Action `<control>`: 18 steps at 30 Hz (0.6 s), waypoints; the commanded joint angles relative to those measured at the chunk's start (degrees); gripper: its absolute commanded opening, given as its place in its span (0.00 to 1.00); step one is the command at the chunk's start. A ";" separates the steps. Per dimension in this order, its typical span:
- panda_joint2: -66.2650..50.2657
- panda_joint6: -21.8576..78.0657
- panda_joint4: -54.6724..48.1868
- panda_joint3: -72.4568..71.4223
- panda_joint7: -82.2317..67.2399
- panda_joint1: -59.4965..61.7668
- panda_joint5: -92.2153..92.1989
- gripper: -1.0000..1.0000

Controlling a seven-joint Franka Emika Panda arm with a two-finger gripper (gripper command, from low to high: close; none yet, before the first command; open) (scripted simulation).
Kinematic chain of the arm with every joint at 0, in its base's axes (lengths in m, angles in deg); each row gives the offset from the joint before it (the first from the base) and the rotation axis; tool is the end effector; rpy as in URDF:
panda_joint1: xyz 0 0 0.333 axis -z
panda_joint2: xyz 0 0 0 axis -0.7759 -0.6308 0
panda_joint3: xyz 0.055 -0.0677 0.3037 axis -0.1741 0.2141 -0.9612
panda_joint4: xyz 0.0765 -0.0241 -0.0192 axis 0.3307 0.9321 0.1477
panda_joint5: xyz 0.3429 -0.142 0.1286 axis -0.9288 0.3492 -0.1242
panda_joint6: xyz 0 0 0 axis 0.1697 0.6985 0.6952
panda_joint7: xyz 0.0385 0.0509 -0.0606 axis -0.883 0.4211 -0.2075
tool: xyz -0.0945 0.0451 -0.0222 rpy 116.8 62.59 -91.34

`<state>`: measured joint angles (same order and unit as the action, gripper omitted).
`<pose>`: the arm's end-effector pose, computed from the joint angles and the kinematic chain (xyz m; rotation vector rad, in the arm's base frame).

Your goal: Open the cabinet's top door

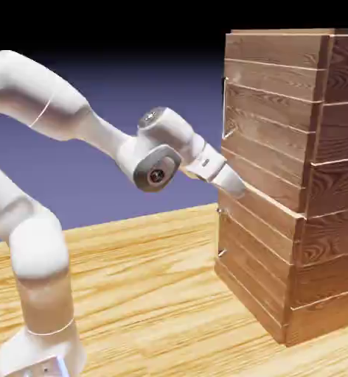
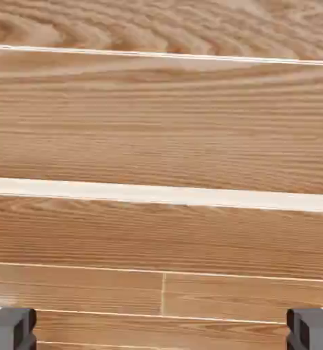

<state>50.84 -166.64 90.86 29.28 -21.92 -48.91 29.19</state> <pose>0.3869 -0.0006 0.4795 -2.3018 1.1526 -1.0317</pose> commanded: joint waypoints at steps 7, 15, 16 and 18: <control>5.61 1.37 -2.53 -8.02 14.92 6.92 -17.45 1.00; 12.02 2.93 -5.43 -17.18 31.96 14.83 -37.39 1.00; 12.83 3.12 -5.79 -18.33 34.09 15.82 -39.88 1.00; 14.43 3.51 -6.51 -20.62 38.35 17.79 -44.86 1.00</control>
<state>65.27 -163.13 84.35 8.66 16.43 -31.12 -15.67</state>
